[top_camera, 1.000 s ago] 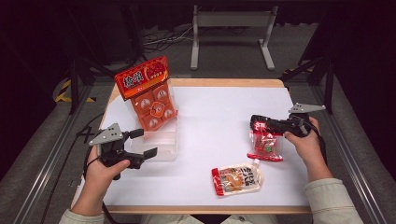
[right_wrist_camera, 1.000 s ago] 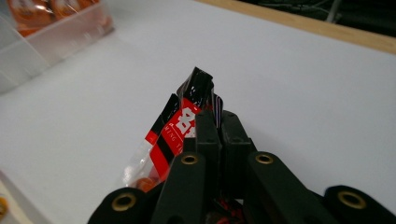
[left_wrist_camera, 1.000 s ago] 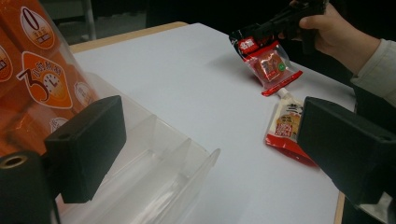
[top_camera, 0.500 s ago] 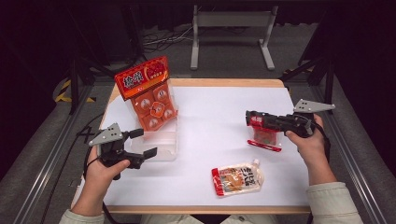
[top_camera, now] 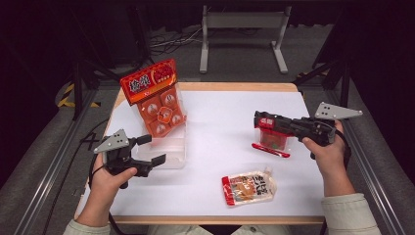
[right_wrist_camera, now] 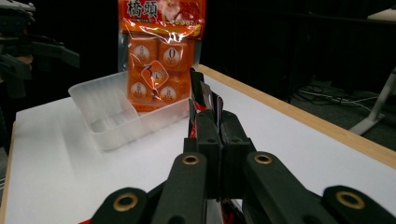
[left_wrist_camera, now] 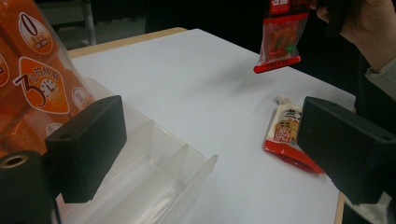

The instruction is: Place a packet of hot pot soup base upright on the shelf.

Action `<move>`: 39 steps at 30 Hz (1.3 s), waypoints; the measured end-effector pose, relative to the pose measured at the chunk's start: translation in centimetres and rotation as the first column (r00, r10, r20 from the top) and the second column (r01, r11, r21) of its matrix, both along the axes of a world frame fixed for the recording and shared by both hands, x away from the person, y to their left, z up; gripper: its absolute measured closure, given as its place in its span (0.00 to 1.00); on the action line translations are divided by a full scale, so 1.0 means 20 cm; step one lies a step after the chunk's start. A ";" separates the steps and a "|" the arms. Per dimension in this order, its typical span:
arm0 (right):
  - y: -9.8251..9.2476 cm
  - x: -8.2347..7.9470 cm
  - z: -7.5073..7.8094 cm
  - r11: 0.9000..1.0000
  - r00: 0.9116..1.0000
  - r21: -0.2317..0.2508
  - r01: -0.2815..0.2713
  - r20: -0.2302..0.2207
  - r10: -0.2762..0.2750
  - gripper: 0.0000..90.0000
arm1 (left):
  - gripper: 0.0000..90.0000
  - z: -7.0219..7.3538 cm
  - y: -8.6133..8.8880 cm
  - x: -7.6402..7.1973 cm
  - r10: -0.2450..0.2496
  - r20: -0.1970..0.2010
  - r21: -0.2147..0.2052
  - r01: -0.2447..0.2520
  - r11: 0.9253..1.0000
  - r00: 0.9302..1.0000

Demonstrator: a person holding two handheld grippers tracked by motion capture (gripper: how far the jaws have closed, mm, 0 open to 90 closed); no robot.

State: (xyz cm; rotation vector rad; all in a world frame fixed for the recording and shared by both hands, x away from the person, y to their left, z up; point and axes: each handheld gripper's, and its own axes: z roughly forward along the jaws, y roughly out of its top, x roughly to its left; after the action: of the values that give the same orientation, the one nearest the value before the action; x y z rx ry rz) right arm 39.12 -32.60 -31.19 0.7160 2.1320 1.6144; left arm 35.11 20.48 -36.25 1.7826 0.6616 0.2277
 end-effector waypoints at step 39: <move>0.42 0.06 0.16 0.989 0.987 0.005 -0.146 0.070 0.145 0.99 | 0.17 0.02 0.09 -0.06 0.040 0.039 -0.019 -0.039 0.999 0.998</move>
State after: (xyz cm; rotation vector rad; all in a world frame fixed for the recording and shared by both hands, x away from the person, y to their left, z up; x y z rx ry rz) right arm 40.32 -24.15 -27.93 0.5100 2.1715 1.6994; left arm 33.94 22.23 -35.80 1.7448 0.6695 0.2823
